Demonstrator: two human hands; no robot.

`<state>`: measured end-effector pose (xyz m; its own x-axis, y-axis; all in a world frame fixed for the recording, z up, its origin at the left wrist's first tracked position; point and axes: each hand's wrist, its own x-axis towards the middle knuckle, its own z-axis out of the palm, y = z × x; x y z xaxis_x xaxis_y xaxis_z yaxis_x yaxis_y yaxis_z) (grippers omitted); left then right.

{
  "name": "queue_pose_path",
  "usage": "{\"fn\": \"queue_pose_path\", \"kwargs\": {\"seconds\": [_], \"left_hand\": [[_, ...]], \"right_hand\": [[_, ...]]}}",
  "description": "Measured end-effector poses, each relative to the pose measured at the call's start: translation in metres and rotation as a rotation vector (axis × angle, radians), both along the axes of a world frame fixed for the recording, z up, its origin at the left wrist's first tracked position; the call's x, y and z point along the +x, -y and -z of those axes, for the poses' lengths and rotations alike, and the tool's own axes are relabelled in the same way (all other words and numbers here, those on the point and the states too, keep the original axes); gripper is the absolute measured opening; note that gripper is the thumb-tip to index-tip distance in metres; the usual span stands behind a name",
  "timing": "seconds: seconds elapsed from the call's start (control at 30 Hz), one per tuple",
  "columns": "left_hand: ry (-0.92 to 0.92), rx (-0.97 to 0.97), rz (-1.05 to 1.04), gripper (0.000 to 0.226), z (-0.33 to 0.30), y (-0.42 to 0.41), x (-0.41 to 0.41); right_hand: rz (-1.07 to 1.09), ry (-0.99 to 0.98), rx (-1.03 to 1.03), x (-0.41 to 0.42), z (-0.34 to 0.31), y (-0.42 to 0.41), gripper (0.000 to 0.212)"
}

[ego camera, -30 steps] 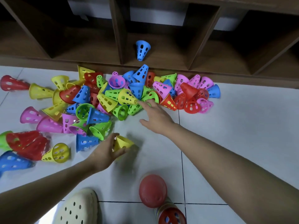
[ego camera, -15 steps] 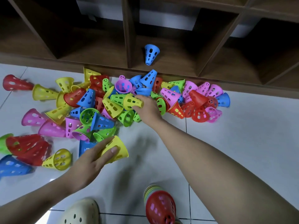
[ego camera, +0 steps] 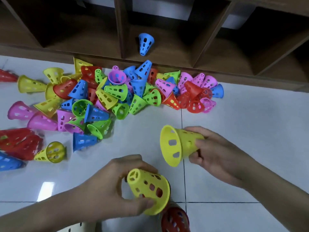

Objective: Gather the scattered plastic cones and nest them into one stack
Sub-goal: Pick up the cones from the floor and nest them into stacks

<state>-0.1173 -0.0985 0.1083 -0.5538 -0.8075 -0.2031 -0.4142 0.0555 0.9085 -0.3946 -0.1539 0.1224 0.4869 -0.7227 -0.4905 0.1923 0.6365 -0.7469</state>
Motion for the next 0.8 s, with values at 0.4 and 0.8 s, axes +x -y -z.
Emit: {"fn": "queue_pose_path", "kwargs": {"seconds": [0.4, 0.8], "left_hand": [[0.241, -0.226, 0.164, 0.053, 0.049, -0.029, -0.036], [0.224, -0.264, 0.092, 0.064, 0.067, -0.034, -0.037]], "right_hand": [[-0.042, -0.449, -0.255, -0.043, -0.028, -0.092, 0.034], [-0.633, -0.921, -0.745, -0.012, 0.035, -0.153, 0.035]]}}
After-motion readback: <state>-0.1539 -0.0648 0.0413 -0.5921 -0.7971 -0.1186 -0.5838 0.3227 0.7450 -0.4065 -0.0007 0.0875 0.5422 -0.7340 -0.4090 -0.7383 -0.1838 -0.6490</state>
